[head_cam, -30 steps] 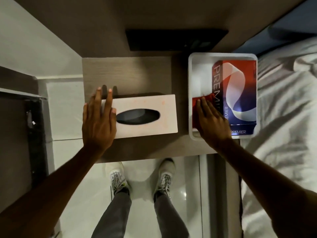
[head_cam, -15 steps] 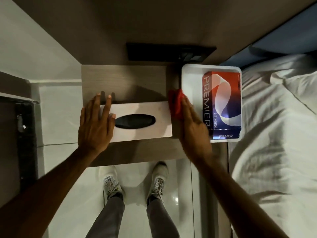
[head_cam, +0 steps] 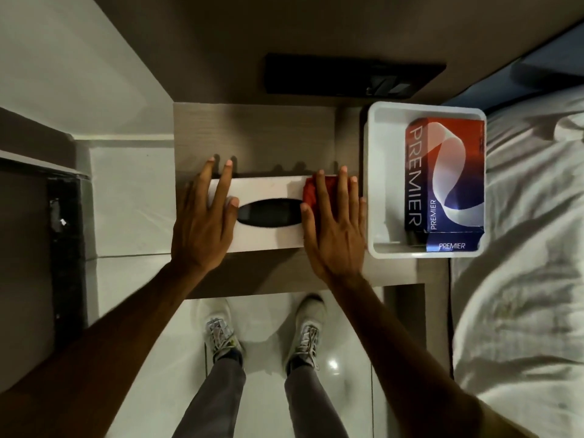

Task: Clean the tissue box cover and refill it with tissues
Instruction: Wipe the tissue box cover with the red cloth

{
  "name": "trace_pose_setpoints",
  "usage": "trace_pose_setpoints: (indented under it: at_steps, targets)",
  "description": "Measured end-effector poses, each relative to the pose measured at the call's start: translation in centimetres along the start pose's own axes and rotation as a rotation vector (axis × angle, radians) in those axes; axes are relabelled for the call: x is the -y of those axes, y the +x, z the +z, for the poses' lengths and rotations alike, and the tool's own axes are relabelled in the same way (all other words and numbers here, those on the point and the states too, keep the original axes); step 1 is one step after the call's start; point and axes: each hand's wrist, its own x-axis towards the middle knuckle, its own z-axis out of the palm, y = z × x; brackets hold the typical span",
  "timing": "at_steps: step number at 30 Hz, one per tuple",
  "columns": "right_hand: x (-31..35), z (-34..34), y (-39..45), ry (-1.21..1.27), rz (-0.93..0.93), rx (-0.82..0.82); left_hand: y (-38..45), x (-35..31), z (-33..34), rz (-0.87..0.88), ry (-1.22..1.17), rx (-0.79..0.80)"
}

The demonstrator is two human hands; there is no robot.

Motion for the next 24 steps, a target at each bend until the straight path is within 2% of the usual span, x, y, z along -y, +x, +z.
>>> trace_pose_setpoints:
  at_steps: [6,11,14,17,19,22,24]
  targets:
    - [2.2,3.0,1.2,-0.069,0.12,-0.14,-0.1,0.2,0.6,0.019,-0.08,-0.038]
    - [1.8,3.0,3.0,-0.148,-0.134,-0.127,0.0,0.3,0.6,0.034,-0.09,-0.046]
    - [1.2,2.6,3.8,-0.13,0.014,-0.169,-0.1,0.3,0.5,0.034,-0.092,-0.057]
    - [4.8,3.6,4.3,-0.088,0.201,-0.199,-0.2,0.3,0.6,0.039,-0.087,-0.055]
    - [6.4,4.0,4.2,-0.089,0.107,-0.146,-0.2,0.4,0.6,0.044,-0.104,-0.052]
    - [4.4,3.4,4.3,-0.171,-0.198,-0.071,-0.2,0.6,0.6,0.049,-0.113,-0.055]
    - [2.2,2.7,4.7,-0.186,-0.218,-0.076,-0.1,0.6,0.6,0.055,-0.092,-0.052]
